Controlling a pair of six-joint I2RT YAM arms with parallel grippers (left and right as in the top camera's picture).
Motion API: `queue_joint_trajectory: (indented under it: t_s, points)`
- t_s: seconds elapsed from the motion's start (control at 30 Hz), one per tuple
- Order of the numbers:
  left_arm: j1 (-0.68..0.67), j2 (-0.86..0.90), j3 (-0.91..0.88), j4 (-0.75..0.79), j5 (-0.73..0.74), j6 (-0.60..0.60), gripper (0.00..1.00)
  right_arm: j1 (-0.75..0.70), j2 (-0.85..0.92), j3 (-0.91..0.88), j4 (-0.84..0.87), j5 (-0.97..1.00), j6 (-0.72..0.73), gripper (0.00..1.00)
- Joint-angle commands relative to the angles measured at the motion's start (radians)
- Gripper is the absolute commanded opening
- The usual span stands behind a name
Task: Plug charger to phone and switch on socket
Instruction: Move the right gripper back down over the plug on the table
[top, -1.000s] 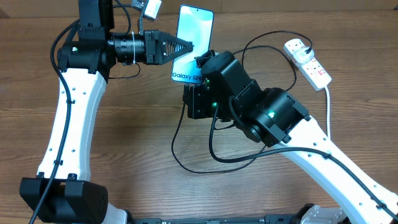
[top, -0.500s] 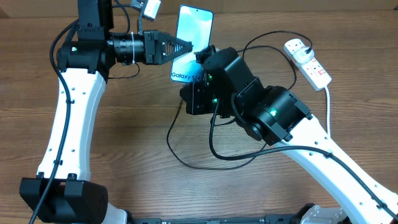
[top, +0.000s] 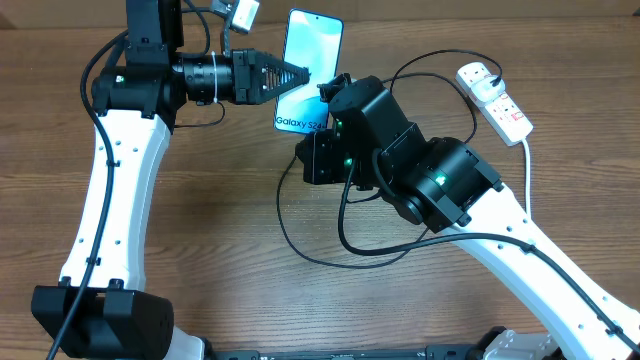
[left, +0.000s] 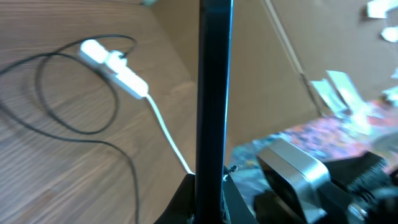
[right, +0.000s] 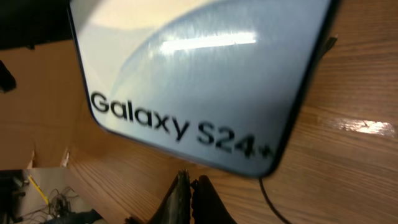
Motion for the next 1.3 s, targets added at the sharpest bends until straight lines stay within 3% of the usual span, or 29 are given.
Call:
queue_joint_trajectory:
  t_s: [0.0, 0.1, 0.2, 0.3, 0.43, 0.73, 1.27]
  points:
    - [0.0, -0.002, 0.013, -0.015, -0.161, 0.027, 0.04, -0.006, 0.0, 0.032, -0.025, 0.023, -0.001, 0.13]
    - [0.0, -0.002, 0.013, -0.071, -0.332, 0.027, 0.04, -0.006, 0.0, 0.032, -0.067, 0.042, 0.009, 0.38]
    - [0.0, -0.002, 0.013, -0.129, -0.486, 0.027, 0.04, -0.006, 0.0, 0.032, -0.101, 0.085, 0.067, 0.77]
    - [0.0, -0.002, 0.013, -0.176, -0.63, 0.029, 0.04, -0.006, 0.0, 0.031, -0.11, 0.105, 0.108, 1.0]
    - [0.0, -0.002, 0.013, -0.219, -0.732, 0.047, 0.04, -0.006, 0.0, 0.03, -0.097, 0.105, 0.108, 1.0]
    - [0.0, -0.002, 0.013, -0.245, -0.815, 0.046, 0.04, -0.006, 0.042, 0.019, -0.09, 0.103, 0.108, 1.0]
    - [0.0, -0.002, 0.013, -0.264, -0.873, 0.046, 0.04, -0.007, 0.051, 0.021, -0.093, 0.044, 0.073, 1.0]
